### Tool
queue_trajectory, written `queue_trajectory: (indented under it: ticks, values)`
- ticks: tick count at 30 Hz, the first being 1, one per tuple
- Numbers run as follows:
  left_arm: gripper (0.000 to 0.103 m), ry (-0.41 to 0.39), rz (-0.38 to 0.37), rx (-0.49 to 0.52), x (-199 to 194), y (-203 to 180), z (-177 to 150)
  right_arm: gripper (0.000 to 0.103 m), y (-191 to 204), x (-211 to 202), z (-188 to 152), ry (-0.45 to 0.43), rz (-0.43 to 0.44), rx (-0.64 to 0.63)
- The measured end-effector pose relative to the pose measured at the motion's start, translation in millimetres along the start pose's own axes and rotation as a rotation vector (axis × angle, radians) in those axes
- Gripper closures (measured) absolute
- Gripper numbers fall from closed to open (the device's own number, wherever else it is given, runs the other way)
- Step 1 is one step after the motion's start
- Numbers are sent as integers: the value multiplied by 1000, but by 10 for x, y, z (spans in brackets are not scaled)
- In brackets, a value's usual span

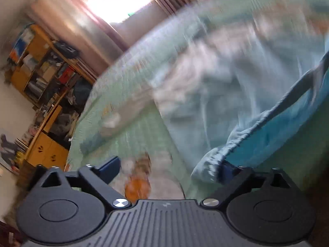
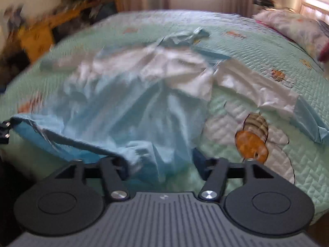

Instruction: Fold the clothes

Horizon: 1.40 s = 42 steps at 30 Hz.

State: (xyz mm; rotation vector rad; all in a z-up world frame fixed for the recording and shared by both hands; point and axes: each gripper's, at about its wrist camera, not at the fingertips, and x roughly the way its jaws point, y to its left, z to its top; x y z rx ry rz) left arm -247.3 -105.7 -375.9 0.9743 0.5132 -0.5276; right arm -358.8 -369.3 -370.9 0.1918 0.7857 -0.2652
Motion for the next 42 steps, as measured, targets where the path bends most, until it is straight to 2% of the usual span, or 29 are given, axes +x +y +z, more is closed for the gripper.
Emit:
queue_trajectory:
  ticks: [4, 8, 9, 12, 15, 19, 22, 26, 29, 33, 36, 42]
  values:
    - [5, -32, -7, 55, -160, -258, -301, 35, 74, -119, -270, 64, 57, -104]
    - [3, -74, -48, 70, -371, -190, -376, 31, 147, -237, -539, 127, 115, -208]
    - [2, -79, -58, 94, -397, -182, -398, 28, 132, -297, -546, 126, 129, -224]
    - [1, -72, -65, 208, -418, -226, -489, 24, 35, -414, -521, 113, 97, -256]
    - [1, -53, -49, 281, -408, -250, -586, 24, -130, -514, -419, 40, 58, -191]
    - [2, -63, -42, 198, -479, -40, -554, 20, -397, -556, -226, -106, 23, -13]
    - [2, -122, -29, 144, -580, 108, -433, 18, -652, -474, -92, -178, 10, 122]
    - [1, -207, 3, 42, -580, 229, -166, 18, -1195, -173, -12, -162, -38, 371]
    - [1, -244, -34, -120, -497, 347, 3, 18, -1864, 31, -219, -167, -4, 744]
    - [1, -272, -86, -300, -368, 447, 203, 18, -2674, 168, -647, -269, 43, 1179]
    - [1, -266, -107, -357, -250, 424, 346, 18, -2993, 192, -755, -361, 56, 1267]
    - [1, -215, -139, -357, -24, 226, 613, 18, -3284, 423, -537, -425, 19, 1257]
